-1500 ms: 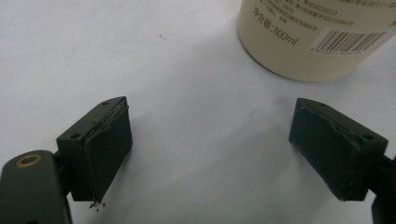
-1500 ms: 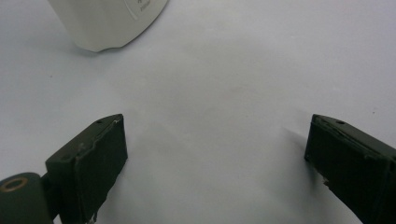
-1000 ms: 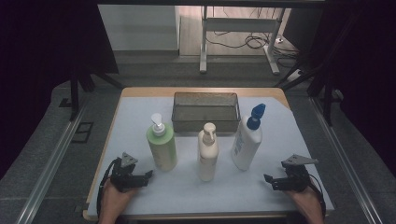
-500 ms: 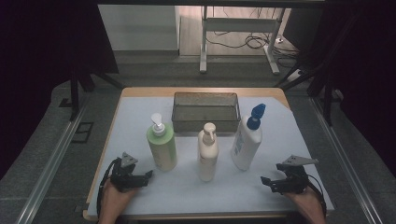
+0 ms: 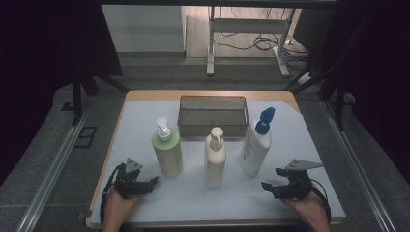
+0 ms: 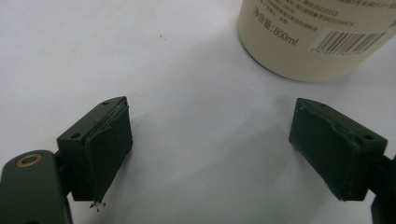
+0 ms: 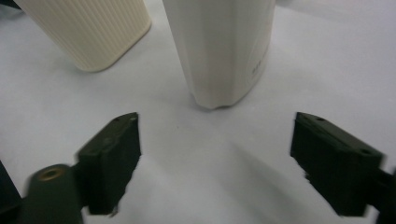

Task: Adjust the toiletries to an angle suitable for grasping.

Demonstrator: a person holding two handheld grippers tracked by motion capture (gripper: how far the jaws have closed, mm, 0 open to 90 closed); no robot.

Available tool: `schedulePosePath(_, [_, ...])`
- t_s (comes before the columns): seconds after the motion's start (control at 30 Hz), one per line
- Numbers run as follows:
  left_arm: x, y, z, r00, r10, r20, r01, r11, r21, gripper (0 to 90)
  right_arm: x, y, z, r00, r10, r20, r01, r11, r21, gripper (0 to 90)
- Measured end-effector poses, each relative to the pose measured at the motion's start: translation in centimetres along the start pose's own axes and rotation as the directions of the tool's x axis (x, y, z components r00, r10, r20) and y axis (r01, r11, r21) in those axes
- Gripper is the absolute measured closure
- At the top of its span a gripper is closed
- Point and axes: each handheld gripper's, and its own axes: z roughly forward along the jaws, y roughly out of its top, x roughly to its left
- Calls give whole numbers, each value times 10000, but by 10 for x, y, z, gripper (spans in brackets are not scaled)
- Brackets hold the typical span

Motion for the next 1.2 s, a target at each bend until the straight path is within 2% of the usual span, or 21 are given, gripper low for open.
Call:
schedulePosePath(0.03, [0, 0, 0, 10000, 0, 2, 0, 10000, 1, 132, 1, 2, 0, 10000, 55, -63, -56, 9999, -91, 286])
schedulePosePath(0.07, [0, 0, 0, 10000, 0, 2, 0, 10000, 1, 132, 1, 2, 0, 10000, 55, -63, -56, 9999, -91, 286])
schedulePosePath(0.1, [0, 0, 0, 10000, 0, 1, 0, 10000, 0, 132, 1, 3, 0, 9998, 41, -173, -45, 9998, -196, 392])
schedulePosePath(0.13, [0, 0, 0, 10000, 0, 1, 0, 10000, 0, 132, 1, 3, 0, 9998, 41, -173, -45, 9998, -196, 392])
schedulePosePath(0.3, [0, 0, 0, 10000, 1, -2, -1, 10000, -1, 132, 4, 5, 2, 9985, -120, -537, 103, 9994, -326, 584])
schedulePosePath(0.37, [0, 0, 0, 10000, 3, -2, -3, 10000, 0, 132, 9, 7, 4, 9974, -367, -620, 337, 9982, -490, 680])
schedulePosePath(0.4, [0, 0, 0, 10000, 3, -2, -3, 10000, 0, 132, 9, 7, 4, 9974, -367, -620, 337, 9982, -490, 680])
schedulePosePath(0.43, [0, 0, 0, 10000, 5, -3, -5, 10000, 2, 132, 11, 8, 6, 9963, -563, -646, 526, 9969, -577, 749])
schedulePosePath(0.47, [0, 0, 0, 10000, 5, -3, -5, 10000, 2, 132, 11, 8, 6, 9963, -563, -646, 526, 9969, -577, 749])
schedulePosePath(0.5, [0, 0, 0, 10000, 4, -2, -4, 10000, 1, 132, 13, 10, 9, 9950, -631, -777, 585, 9965, -594, 817])
schedulePosePath(0.53, [0, 0, 0, 10000, 4, -2, -4, 10000, 1, 132, 13, 10, 9, 9950, -631, -777, 585, 9965, -594, 817])
schedulePosePath(0.57, [0, 0, 0, 10000, 4, -1, -4, 10000, 2, 132, 15, 11, 14, 9929, -681, -972, 625, 9963, -592, 853])
schedulePosePath(0.8, [0, 0, 0, 10000, 1, -2, -1, 10000, 1, 132, 22, 16, 27, 9927, -811, -891, 763, 9956, -552, 892])
schedulePosePath(0.9, [0, 0, 0, 10000, 3, -2, -3, 10000, -1, 132, 27, 21, 34, 9929, -1000, -643, 972, 9942, -456, 892])
schedulePosePath(1.03, [0, 0, 0, 10000, 6, -2, -6, 10000, -2, 132, 29, 24, 39, 9939, -896, -644, 859, 9946, -579, 892])
schedulePosePath(1.2, [0, 0, 0, 10000, 5, -1, -5, 10000, -3, 132, 31, 27, 46, 9953, -873, -417, 845, 9943, -643, 892])
